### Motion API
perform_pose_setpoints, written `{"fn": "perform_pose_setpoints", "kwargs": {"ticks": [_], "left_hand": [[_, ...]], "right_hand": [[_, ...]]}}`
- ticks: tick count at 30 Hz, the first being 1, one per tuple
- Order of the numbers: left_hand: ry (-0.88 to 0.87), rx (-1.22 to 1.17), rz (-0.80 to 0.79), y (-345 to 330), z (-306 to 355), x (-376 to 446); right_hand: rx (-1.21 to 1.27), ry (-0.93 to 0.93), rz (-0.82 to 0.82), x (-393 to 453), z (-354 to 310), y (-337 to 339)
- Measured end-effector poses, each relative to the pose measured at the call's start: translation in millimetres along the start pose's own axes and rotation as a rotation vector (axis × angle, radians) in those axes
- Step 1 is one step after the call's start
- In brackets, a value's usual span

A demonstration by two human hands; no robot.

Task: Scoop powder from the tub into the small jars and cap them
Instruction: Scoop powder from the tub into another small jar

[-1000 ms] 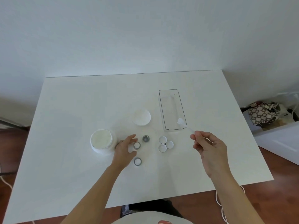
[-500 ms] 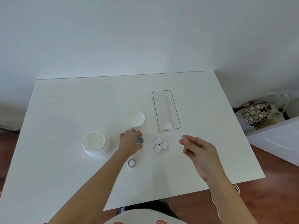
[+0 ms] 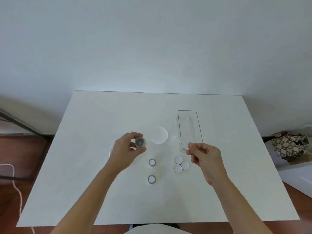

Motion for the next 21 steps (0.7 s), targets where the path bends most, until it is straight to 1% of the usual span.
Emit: {"fn": "perform_pose_setpoints", "kwargs": {"ticks": [5, 7, 12, 15, 17, 19, 21], "left_hand": [[0.155, -0.220, 0.096, 50, -36, -30], [0.214, -0.298, 0.136, 64, -56, -44], [0.306, -0.377, 0.223, 83, -96, -71], [0.329, -0.405, 0.235, 84, -109, -82], [0.339, -0.423, 0.241, 84, -115, -88], [0.349, -0.438, 0.248, 85, -121, -92], [0.355, -0.449, 0.252, 84, -124, -94]], "right_hand": [[-0.290, 0.159, -0.115, 11, -1, -66], [-0.406, 0.232, -0.189, 13, -1, -99], [-0.723, 0.405, -0.396, 19, 5, -174], [-0.987, 0.478, -0.525, 23, 19, -203], [-1.192, 0.587, -0.597, 23, 28, -220], [-1.370, 0.745, -0.630, 20, 34, -234], [-1.493, 0.874, -0.648, 14, 39, -246]]}}
Point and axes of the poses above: each hand's wrist, its own x-axis towards the middle knuckle, its own y-axis out of the back of the hand, z = x × y, the point moved 7 cm from there along x, towards the middle knuckle, and after that the axes turned 8 degrees about x, right-handed, at the moved point
